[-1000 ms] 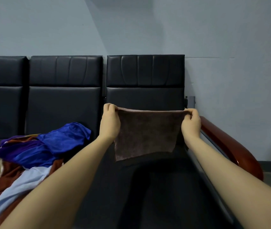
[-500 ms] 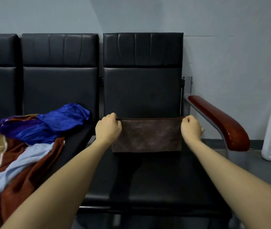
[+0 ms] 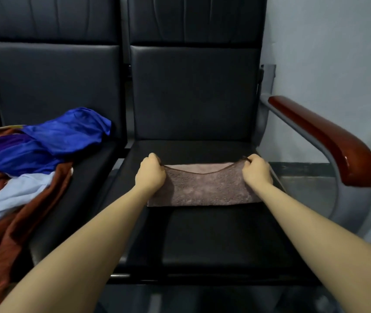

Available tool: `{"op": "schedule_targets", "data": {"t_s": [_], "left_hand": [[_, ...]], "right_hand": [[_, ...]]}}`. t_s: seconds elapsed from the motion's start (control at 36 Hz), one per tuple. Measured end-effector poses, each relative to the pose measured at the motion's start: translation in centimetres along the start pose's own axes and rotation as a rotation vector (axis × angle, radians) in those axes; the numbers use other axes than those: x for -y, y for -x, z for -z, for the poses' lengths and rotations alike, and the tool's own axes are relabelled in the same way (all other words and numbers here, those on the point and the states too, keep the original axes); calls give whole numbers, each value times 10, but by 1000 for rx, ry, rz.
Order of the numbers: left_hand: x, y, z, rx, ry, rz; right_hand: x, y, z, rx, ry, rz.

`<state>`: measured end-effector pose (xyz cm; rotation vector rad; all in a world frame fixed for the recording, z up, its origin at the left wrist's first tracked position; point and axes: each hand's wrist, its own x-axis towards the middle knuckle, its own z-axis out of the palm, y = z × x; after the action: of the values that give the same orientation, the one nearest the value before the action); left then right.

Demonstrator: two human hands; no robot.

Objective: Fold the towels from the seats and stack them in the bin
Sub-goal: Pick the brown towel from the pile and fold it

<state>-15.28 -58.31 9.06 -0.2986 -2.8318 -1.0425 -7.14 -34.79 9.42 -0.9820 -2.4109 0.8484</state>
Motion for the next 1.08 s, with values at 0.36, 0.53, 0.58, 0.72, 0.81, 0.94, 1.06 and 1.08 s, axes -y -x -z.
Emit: {"op": "schedule_targets", "data": {"t_s": [0.36, 0.53, 0.58, 0.72, 0.81, 0.94, 1.06, 1.08], "left_hand": [[-4, -33, -12, -108, -8, 38], [-9, -29, -25, -25, -294, 101], [-10, -23, -28, 0, -367, 122], [-11, -3, -31, 83, -475, 187], [-11, 6, -27, 161, -519, 262], [-3, 19, -25, 128, -536, 299], [0, 22, -21, 126, -466, 282], [2, 23, -21, 114, -436, 263]], "right_hand": [[4, -30, -24, -47, -9, 54], [2, -26, -35, -32, 132, 215], [-1, -21, -38, 20, 129, 334], [-13, -10, -47, 255, 73, 597], [-15, -4, -48, 385, 183, 699], [-14, 4, -48, 488, 404, 734], [-15, 11, -46, 519, 457, 697], [-15, 12, -46, 521, 463, 691]]}}
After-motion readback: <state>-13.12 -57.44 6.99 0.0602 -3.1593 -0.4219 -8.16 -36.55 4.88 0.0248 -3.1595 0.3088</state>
